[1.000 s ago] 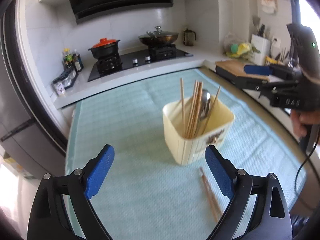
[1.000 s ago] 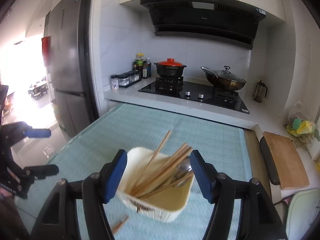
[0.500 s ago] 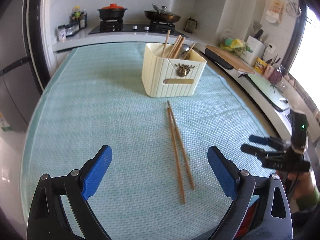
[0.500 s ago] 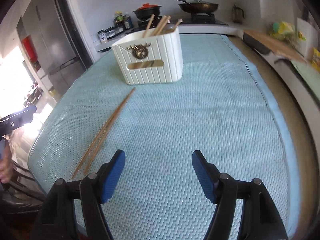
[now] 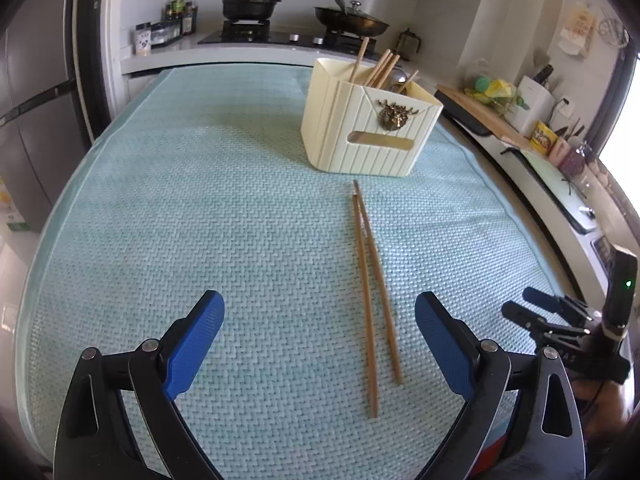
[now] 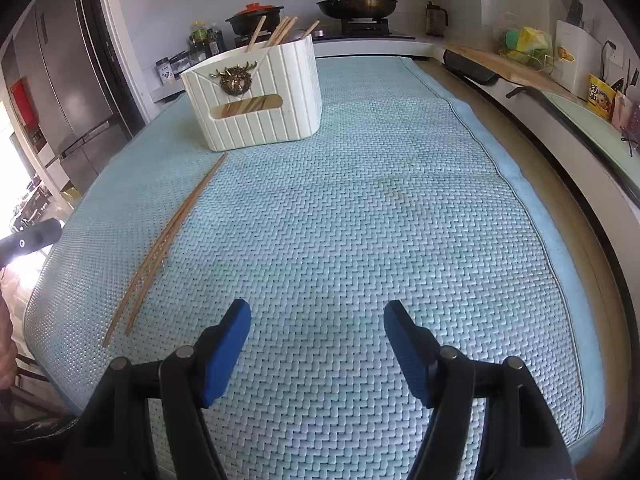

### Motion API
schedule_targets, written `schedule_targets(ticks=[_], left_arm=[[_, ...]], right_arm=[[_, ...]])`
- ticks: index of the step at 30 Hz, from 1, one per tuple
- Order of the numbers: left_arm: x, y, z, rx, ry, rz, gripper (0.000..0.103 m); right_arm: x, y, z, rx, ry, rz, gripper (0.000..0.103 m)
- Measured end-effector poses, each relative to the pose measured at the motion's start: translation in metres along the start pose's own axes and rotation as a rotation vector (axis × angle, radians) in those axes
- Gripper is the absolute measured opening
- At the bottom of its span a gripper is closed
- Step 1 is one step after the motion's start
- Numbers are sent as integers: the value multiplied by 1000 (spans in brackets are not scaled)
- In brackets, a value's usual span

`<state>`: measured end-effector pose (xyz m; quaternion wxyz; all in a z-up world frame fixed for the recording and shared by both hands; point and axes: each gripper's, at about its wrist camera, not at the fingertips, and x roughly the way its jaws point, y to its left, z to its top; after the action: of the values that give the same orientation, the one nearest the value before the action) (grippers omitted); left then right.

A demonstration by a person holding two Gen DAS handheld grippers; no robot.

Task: Organize utensils
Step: 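Withdraw both tools and move them over the last two chopsticks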

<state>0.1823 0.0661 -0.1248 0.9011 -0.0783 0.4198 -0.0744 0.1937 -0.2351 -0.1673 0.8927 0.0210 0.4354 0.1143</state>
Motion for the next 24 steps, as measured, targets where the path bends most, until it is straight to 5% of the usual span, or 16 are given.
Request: schedule_targets(ticks=[12,17,24], left_arm=[[19,9,1,-31,19,19,97],[20,14,-5,-61,21,26,97],[16,28,-14,-91,21,57,97]], right_arm=[[8,13,14,-40,-24,-7,69],[28,39,43,-104,-24,57,41],[79,97,83,-184,7,158,27]])
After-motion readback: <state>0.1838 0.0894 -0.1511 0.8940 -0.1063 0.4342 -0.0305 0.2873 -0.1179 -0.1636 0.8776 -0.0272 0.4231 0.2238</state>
